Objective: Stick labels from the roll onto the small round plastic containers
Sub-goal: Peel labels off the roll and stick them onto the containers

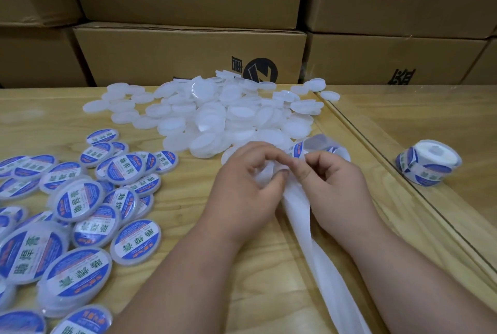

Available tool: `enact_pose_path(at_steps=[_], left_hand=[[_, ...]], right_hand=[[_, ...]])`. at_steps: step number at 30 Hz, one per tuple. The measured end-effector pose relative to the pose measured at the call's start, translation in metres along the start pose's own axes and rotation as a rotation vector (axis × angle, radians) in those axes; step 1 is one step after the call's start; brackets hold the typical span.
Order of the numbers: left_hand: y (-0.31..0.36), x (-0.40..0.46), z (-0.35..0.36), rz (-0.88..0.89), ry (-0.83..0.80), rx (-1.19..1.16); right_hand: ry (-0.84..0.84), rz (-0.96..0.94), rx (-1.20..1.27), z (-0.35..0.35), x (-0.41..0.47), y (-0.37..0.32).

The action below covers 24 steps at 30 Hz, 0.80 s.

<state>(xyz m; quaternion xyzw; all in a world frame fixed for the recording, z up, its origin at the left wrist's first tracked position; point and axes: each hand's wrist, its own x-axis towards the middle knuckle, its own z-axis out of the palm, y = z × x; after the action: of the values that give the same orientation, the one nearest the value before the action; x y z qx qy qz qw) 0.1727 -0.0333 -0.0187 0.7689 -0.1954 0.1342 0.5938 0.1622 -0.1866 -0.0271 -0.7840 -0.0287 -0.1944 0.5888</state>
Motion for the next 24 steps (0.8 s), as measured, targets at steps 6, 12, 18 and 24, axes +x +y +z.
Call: enact_pose_path(at_steps=[6,12,18,24], left_hand=[[-0.001,0.001,-0.001,-0.088,0.027,0.005],[0.001,0.001,-0.001,-0.103,0.032,0.005],[-0.001,0.000,-0.001,-0.136,0.021,-0.012],[-0.004,0.001,-0.001,-0.141,0.018,-0.034]], right_hand=[[-0.132,-0.026,0.077,0.004,-0.006,-0.008],[-0.116,-0.068,0.014,0.006,-0.009,-0.011],[-0.071,-0.095,0.008,0.006,-0.008,-0.006],[-0.059,-0.083,0.007,0.007,-0.007,-0.005]])
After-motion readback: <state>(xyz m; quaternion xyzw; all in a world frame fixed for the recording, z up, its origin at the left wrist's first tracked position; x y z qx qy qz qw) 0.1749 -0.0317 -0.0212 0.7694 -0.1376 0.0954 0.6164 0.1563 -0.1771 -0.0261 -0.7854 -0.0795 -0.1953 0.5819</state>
